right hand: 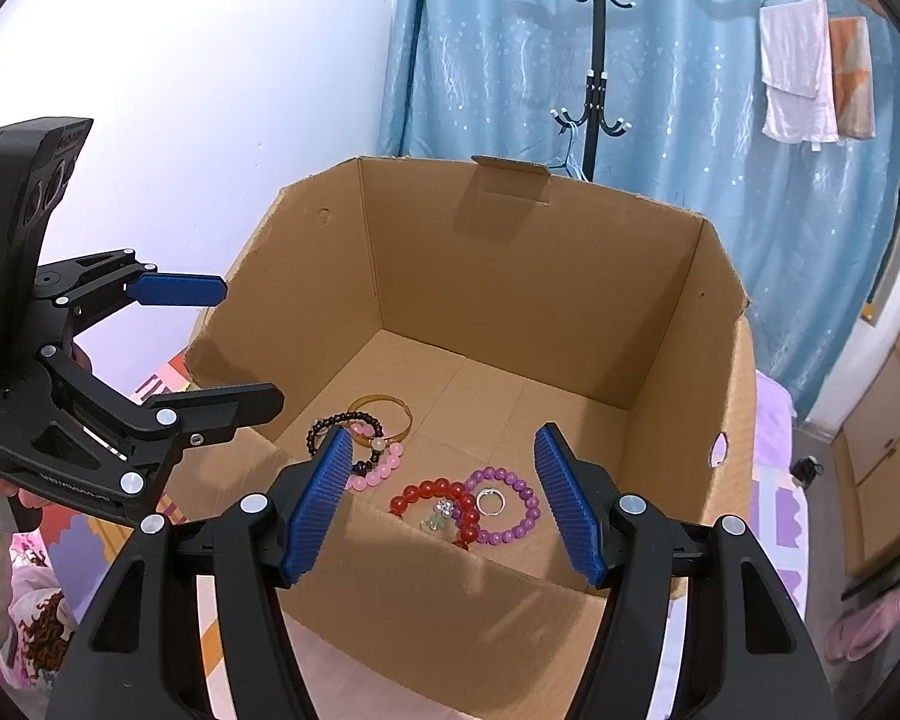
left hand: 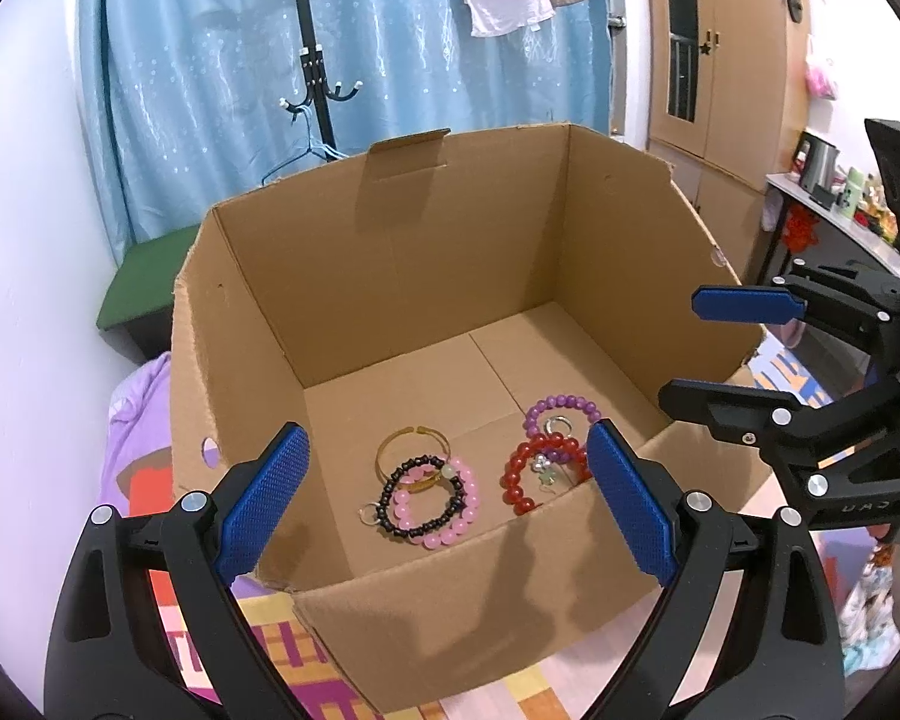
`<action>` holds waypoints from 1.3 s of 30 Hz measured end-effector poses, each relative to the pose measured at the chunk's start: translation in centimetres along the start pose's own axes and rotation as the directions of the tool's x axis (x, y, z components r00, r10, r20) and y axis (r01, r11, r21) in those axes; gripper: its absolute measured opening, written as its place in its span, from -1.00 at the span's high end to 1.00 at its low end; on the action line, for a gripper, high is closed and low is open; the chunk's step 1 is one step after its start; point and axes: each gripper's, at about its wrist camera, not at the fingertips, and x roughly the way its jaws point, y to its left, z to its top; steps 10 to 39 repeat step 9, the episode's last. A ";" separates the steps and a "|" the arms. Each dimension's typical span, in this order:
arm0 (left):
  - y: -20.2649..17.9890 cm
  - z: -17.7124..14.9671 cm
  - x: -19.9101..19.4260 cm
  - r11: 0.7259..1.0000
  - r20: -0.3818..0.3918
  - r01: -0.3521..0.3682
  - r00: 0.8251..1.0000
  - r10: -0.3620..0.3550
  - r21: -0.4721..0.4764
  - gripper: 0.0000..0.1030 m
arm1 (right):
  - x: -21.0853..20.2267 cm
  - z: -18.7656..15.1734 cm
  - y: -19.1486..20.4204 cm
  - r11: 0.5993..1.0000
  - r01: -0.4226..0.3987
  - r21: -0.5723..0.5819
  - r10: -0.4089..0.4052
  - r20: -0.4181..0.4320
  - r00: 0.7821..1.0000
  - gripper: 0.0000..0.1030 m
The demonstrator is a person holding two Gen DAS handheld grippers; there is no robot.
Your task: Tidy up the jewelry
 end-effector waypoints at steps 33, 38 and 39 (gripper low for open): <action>0.1 0.0 0.3 1.000 -0.014 0.004 1.000 -0.004 -0.002 -0.75 | -0.3 0.0 0.2 1.000 -0.001 -0.002 0.001 0.004 1.000 -0.22; 0.1 0.0 0.3 1.000 -0.014 0.004 1.000 -0.004 -0.002 -0.75 | -0.3 0.0 0.2 1.000 -0.001 -0.002 0.001 0.004 1.000 -0.22; 0.1 0.0 0.3 1.000 -0.014 0.004 1.000 -0.004 -0.002 -0.75 | -0.3 0.0 0.2 1.000 -0.001 -0.002 0.001 0.004 1.000 -0.22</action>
